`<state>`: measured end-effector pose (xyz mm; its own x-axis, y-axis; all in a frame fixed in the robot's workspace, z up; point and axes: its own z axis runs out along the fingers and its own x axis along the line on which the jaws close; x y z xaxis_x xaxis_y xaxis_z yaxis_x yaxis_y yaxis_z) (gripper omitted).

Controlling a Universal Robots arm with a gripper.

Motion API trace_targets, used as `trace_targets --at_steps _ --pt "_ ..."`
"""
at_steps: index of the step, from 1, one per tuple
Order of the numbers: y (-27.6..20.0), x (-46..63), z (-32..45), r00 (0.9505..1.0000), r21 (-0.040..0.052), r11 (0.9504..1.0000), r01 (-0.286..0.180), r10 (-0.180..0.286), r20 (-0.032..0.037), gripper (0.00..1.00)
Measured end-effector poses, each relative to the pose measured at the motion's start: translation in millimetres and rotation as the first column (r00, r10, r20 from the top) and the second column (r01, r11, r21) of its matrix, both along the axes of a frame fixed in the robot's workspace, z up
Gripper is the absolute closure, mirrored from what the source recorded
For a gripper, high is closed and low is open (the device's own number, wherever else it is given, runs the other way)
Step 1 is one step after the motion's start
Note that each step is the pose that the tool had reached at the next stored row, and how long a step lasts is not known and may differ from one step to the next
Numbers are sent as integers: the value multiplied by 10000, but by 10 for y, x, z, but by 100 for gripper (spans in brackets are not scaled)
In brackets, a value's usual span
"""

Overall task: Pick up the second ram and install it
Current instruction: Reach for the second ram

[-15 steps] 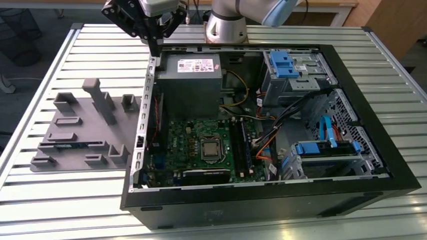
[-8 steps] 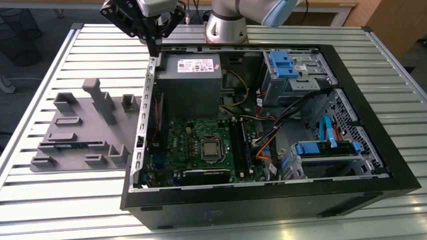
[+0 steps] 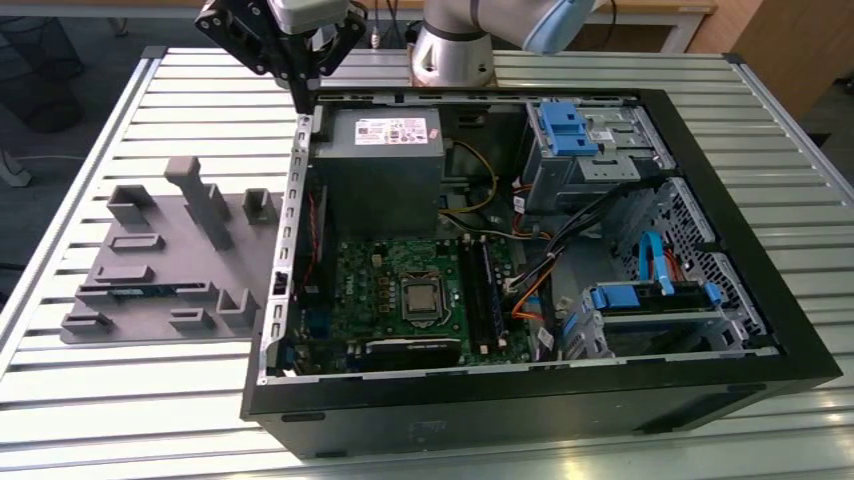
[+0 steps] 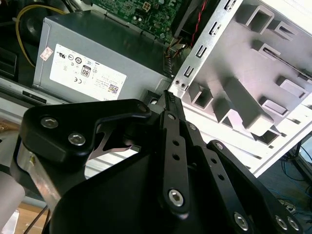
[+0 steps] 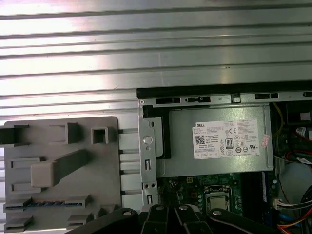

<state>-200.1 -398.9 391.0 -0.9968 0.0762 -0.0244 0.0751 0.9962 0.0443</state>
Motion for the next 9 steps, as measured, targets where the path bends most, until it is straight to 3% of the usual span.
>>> trace_targets --at_steps 9 --pt "0 -33 -3 10000 0 10000 0 0 0 89"
